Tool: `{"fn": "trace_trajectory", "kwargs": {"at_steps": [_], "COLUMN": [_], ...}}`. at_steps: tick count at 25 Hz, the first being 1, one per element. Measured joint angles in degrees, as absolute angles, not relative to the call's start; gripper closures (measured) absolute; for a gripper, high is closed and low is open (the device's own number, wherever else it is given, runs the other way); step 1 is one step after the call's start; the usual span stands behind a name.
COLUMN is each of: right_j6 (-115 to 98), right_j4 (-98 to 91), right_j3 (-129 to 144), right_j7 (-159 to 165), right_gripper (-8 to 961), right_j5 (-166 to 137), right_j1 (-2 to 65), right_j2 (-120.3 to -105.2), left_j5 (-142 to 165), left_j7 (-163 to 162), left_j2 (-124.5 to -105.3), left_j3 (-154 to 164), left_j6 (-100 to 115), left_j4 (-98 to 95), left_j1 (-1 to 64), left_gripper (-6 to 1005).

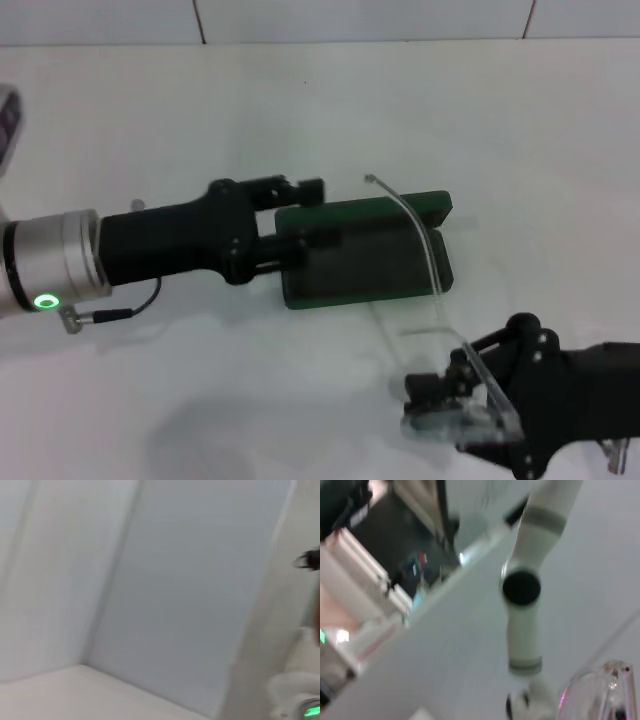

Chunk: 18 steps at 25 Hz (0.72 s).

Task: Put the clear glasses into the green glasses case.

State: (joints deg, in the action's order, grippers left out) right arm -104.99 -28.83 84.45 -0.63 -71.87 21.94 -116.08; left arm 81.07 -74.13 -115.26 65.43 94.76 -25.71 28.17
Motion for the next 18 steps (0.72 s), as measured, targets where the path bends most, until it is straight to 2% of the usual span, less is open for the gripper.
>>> {"fn": "trace_trajectory", "kwargs": {"at_steps": [7, 14, 18], "right_j6": [-105.97, -98.5, -95.48], "right_j4": [-26.99, -27.22, -27.35], "right_j3": [104.23, 115.74, 115.63], "right_j7": [3.71, 11.9, 16.76], "right_gripper": [838, 838, 839], "right_j5": [-53.61, -41.66, -41.37], "right_j1": [27.44, 31.09, 31.28], "right_j2": [-116.17, -116.17, -116.19], "left_j5": [80.38, 74.92, 73.77], "left_j7": [-61.26, -55.06, -52.93], "left_j2": [-119.96, -120.32, -120.45], "left_j3": [64.71, 66.66, 66.68], "left_j6": [85.28, 85.7, 89.28], "left_j4": [-25.21, -18.52, -18.33], "left_j1": [28.06, 32.47, 32.26], "left_gripper": [393, 394, 394]}}
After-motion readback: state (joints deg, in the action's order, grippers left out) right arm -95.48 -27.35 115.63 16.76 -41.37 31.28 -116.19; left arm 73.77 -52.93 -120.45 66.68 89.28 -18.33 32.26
